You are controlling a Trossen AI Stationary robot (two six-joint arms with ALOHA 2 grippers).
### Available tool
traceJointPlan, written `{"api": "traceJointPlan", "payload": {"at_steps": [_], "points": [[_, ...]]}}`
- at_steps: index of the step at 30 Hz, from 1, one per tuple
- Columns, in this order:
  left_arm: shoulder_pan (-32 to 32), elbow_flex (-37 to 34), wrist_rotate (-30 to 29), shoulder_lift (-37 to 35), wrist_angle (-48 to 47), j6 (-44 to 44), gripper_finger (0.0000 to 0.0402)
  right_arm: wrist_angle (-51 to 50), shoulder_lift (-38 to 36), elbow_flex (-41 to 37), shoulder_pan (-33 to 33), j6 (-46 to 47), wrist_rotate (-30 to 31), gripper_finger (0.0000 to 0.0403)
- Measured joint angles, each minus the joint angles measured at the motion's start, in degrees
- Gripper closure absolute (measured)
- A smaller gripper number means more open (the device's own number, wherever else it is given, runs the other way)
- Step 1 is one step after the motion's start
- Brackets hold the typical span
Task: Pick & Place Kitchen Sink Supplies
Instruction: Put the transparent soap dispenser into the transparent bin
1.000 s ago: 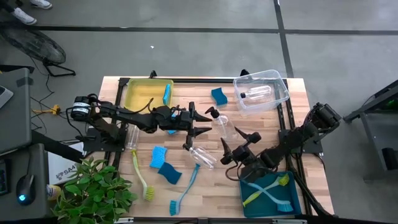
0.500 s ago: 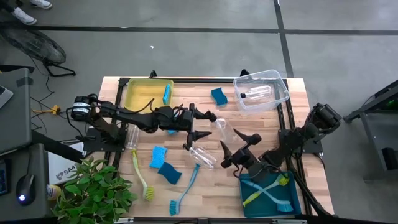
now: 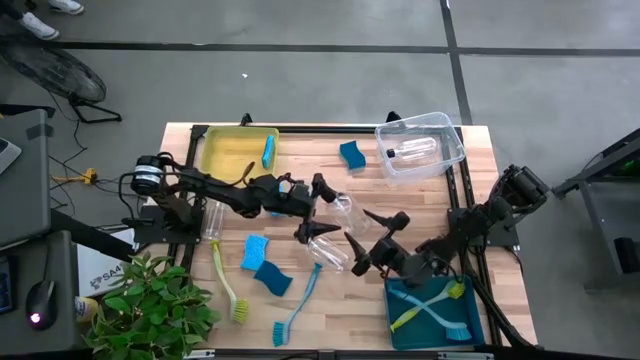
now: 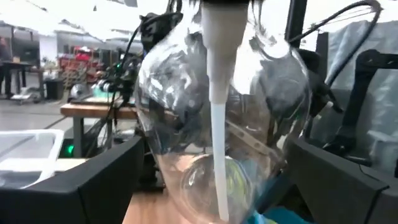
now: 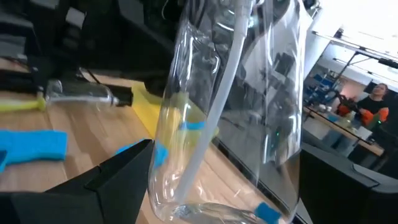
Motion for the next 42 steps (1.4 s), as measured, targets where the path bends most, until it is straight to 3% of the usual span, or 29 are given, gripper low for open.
{"api": "traceJointPlan", "payload": {"at_steps": [7, 18, 28, 37, 42], "points": [[-0.04, 2.37, 6.09, 0.82, 4.42, -0.22, 0.0016, 10.78, -0.04, 0.0, -0.97, -6.74, -8.19, 0.0062], [0.0, 5.85, 14.03, 0.82, 4.48, -1.72, 0.0016, 14.94, -0.02, 0.0, -4.07, -7.62, -19.91, 0.0062], [-0.02, 5.87, 14.48, 0.82, 4.71, -2.69, 0.0018, 17.02, -0.02, 0.0, -4.04, -9.88, -20.46, 0.0062], [0.0, 5.87, 14.74, 0.82, 5.21, -3.04, 0.0086, 17.08, -0.02, 0.0, -4.39, -9.73, -20.79, 0.0063], [-0.02, 5.87, 14.87, 0.82, 5.28, -3.15, 0.0098, 17.06, -0.02, 0.0, -4.46, -9.54, -20.81, 0.0063]]}}
